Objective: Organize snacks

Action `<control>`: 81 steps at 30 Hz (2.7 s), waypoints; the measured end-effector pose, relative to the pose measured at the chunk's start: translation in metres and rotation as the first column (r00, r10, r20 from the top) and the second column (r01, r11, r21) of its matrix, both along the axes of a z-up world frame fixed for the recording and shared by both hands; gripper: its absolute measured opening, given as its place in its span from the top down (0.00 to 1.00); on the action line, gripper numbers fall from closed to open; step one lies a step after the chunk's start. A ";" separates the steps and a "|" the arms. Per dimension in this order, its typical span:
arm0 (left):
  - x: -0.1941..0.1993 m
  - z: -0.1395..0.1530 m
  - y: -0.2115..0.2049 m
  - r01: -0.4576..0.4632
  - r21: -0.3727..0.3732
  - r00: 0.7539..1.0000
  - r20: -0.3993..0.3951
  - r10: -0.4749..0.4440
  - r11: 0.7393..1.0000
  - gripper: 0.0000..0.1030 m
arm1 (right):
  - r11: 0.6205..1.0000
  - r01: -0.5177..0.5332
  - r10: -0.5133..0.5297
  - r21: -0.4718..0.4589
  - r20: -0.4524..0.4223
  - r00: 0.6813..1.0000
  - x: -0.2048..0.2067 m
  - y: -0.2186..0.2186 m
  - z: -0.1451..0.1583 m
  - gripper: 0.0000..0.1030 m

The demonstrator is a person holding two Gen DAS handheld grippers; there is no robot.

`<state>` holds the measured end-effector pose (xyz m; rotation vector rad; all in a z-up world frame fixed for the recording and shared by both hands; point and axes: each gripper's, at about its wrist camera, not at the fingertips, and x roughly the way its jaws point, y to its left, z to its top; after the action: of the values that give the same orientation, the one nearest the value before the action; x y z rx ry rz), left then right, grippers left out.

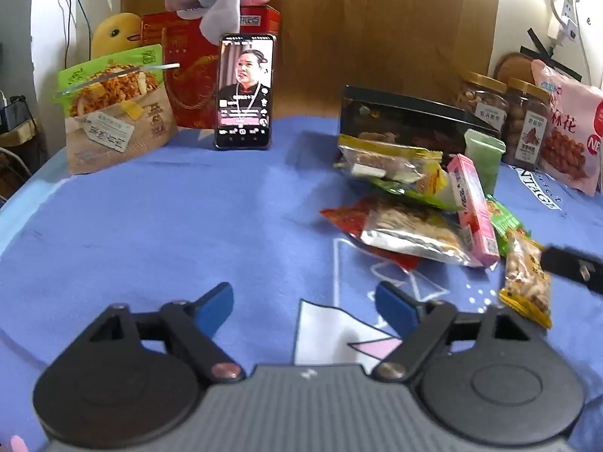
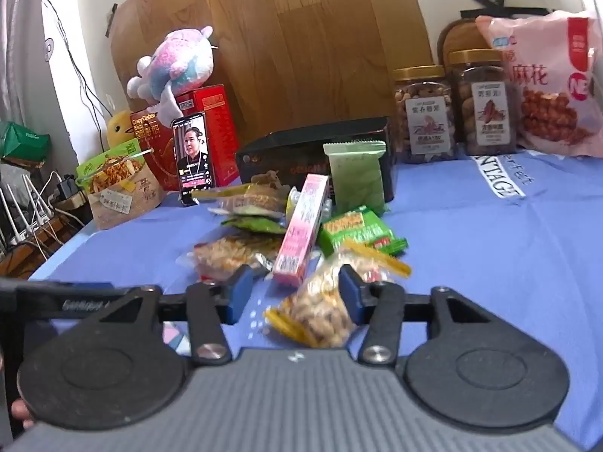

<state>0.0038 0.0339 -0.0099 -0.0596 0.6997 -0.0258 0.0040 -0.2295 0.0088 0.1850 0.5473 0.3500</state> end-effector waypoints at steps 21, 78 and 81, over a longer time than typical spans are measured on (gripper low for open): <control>-0.022 0.025 0.037 0.113 -0.120 0.987 0.131 -0.098 0.986 0.29 | 0.953 -0.303 0.304 -0.026 0.075 0.950 -0.019 0.015 0.018 0.98; -0.008 -0.004 -0.016 0.371 -0.161 0.928 0.021 -0.372 0.915 0.54 | 0.953 -0.250 0.254 -0.170 0.004 0.967 -0.065 0.020 -0.036 0.73; -0.017 0.010 -0.013 0.370 -0.147 0.929 0.063 -0.364 0.918 0.54 | 0.957 -0.246 0.256 -0.151 0.044 0.966 -0.063 0.017 -0.026 0.72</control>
<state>-0.0133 0.0213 0.0005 -0.0777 0.6650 -0.4431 -0.0594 -0.2122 -0.0171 -0.0368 0.5326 0.5598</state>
